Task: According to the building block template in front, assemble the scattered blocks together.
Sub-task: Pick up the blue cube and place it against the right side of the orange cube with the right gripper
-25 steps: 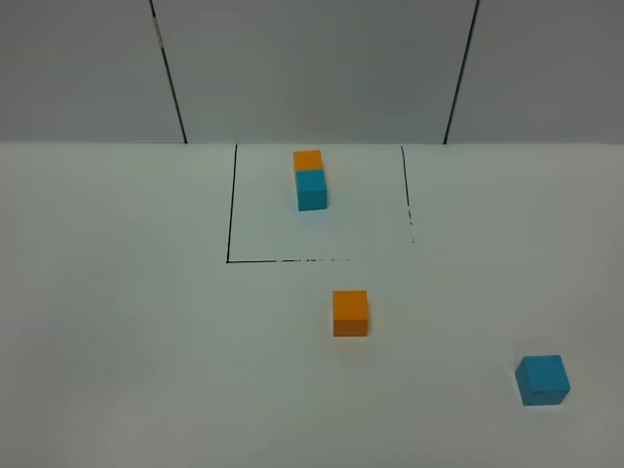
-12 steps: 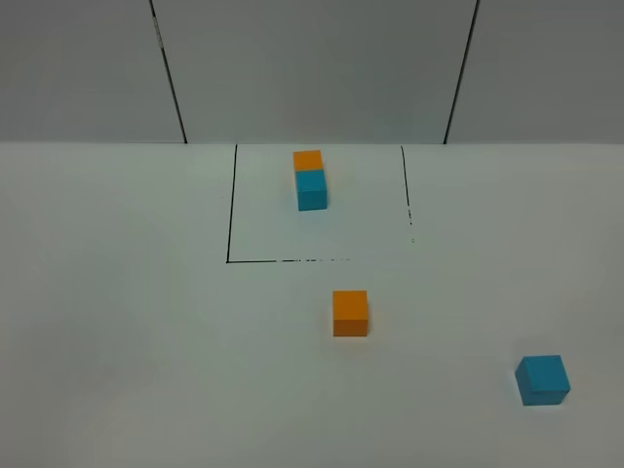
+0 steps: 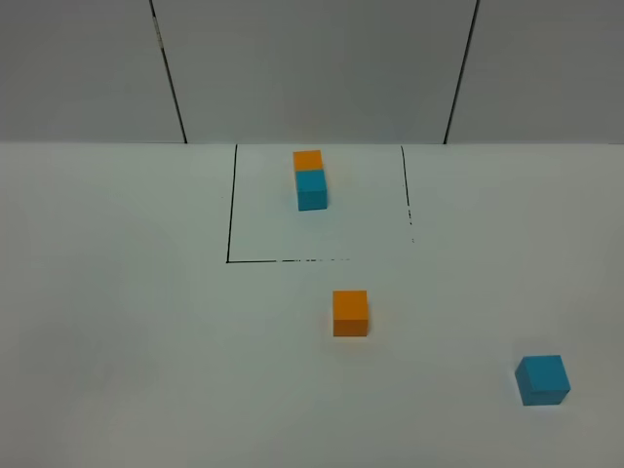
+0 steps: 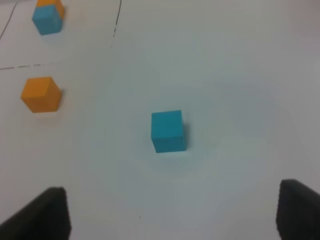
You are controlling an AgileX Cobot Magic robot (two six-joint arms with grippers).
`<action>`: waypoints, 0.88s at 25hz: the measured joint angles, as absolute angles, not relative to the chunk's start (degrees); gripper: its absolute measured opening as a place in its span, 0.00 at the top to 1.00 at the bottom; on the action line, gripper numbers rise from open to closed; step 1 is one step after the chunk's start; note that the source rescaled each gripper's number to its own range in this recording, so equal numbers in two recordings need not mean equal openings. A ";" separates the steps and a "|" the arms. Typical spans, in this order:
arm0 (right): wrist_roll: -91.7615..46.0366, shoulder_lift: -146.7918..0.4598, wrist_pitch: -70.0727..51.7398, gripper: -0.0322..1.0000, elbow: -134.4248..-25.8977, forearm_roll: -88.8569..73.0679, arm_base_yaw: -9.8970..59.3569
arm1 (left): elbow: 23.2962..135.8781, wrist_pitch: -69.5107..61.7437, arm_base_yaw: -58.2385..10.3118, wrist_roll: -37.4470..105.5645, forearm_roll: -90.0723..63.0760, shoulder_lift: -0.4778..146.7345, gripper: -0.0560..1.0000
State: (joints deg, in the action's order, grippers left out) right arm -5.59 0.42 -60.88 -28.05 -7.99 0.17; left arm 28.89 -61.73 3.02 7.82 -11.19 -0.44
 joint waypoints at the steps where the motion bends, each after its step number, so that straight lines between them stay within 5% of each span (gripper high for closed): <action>1: -5.59 0.42 -60.88 0.33 -28.05 -7.99 0.17 | 28.89 -61.73 3.02 7.82 -11.19 -0.44 0.30; 22: -5.59 0.42 -60.88 0.32 -28.11 -7.19 0.17 | 28.89 -61.73 3.02 7.89 -11.19 -0.44 0.30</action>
